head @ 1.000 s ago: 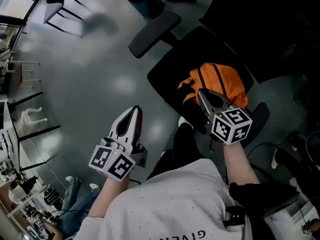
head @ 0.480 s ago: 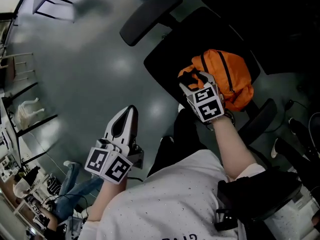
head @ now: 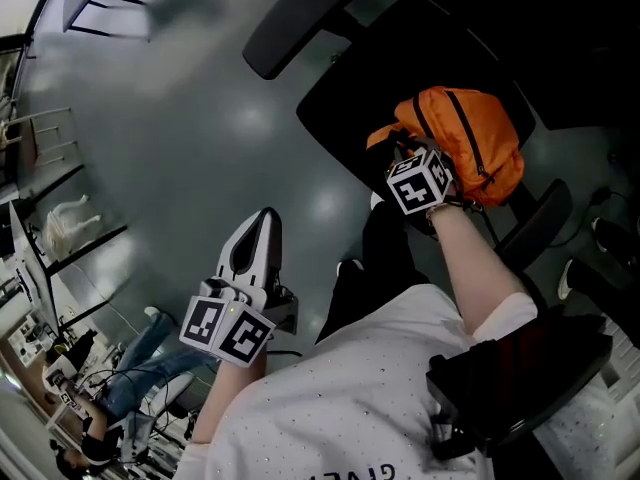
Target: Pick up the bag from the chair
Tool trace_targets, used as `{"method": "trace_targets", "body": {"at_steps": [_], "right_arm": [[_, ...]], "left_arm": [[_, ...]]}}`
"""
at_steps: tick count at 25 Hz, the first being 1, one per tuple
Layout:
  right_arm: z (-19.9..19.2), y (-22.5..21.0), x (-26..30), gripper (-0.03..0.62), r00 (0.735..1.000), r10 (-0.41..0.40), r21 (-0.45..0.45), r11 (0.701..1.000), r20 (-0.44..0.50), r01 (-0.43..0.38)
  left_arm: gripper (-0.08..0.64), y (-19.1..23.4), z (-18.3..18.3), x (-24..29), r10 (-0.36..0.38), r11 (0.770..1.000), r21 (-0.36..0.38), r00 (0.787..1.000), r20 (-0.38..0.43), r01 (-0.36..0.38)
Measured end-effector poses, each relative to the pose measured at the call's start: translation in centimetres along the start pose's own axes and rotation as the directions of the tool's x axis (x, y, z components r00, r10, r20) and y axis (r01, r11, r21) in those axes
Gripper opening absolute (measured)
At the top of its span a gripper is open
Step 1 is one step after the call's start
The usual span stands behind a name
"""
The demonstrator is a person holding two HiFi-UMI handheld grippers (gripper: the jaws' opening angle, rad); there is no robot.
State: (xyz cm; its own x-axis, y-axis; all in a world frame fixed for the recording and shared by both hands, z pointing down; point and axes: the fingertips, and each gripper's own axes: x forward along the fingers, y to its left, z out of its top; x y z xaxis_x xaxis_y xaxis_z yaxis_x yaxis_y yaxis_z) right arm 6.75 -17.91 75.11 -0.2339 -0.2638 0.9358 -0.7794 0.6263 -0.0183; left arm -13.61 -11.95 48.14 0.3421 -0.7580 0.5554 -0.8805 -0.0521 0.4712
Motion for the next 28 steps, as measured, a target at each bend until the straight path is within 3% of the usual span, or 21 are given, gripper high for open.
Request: {"method": "trace_targets", "body": {"at_steps": [2,5,8,10,12,15,19,22,25,28], "right_arm": [[-0.1,0.6,0.0,0.041,1.000,0.022,0.061,0.998,-0.003,-0.022],[0.4,1.4,-0.5,0.034,0.990,0.120,0.195,0.972,0.075,-0.133],[1.0,0.5,-1.7,0.031,0.976,0.136,0.310,0.933,0.168,-0.183],[1.9,-0.9,-3.0,0.029,0.962,0.102,0.387,0.901,0.255,-0.198],[3.3,-2.0,-5.2,0.028,0.937,0.063,0.410,0.888,0.342,-0.209],[5.6,-2.5,-10.7,0.026,0.896,0.002,0.354,0.918,0.444,-0.178],[8.3,-5.6,-17.7,0.026,0.829,-0.152,0.324,0.945,0.538,-0.037],[8.6,-9.1,-20.9,0.025,0.802,-0.228,0.373,0.928,0.553,0.008],[7.9,-11.1,-24.0,0.023,0.780,-0.279,0.436,0.900,0.560,0.009],[7.7,-13.7,-27.1,0.023,0.731,-0.340,0.492,0.871,0.592,0.007]], "left_arm": [[0.012,0.7,-0.1,-0.5,0.002,1.000,-0.008,1.000,-0.003,-0.002],[0.012,0.9,-0.1,-0.5,-0.008,1.000,-0.006,1.000,0.006,0.008],[0.012,1.0,0.0,-0.1,-0.011,1.000,-0.013,1.000,0.029,0.011],[0.012,0.9,0.3,0.3,-0.019,1.000,-0.014,0.999,0.047,0.020],[0.012,0.4,1.1,0.6,-0.046,0.999,0.008,0.997,0.068,0.045],[0.012,-1.2,2.6,-0.5,-0.082,0.996,0.036,0.992,0.091,0.079],[0.012,-3.8,5.4,-1.3,-0.130,0.991,0.056,0.981,0.143,0.123],[0.012,-5.7,7.1,-1.3,-0.152,0.984,0.120,0.976,0.159,0.134],[0.012,-6.1,7.5,-2.0,-0.137,0.984,0.134,0.979,0.152,0.117],[0.012,-6.7,8.6,-1.5,-0.146,0.983,0.134,0.972,0.185,0.123]]}}
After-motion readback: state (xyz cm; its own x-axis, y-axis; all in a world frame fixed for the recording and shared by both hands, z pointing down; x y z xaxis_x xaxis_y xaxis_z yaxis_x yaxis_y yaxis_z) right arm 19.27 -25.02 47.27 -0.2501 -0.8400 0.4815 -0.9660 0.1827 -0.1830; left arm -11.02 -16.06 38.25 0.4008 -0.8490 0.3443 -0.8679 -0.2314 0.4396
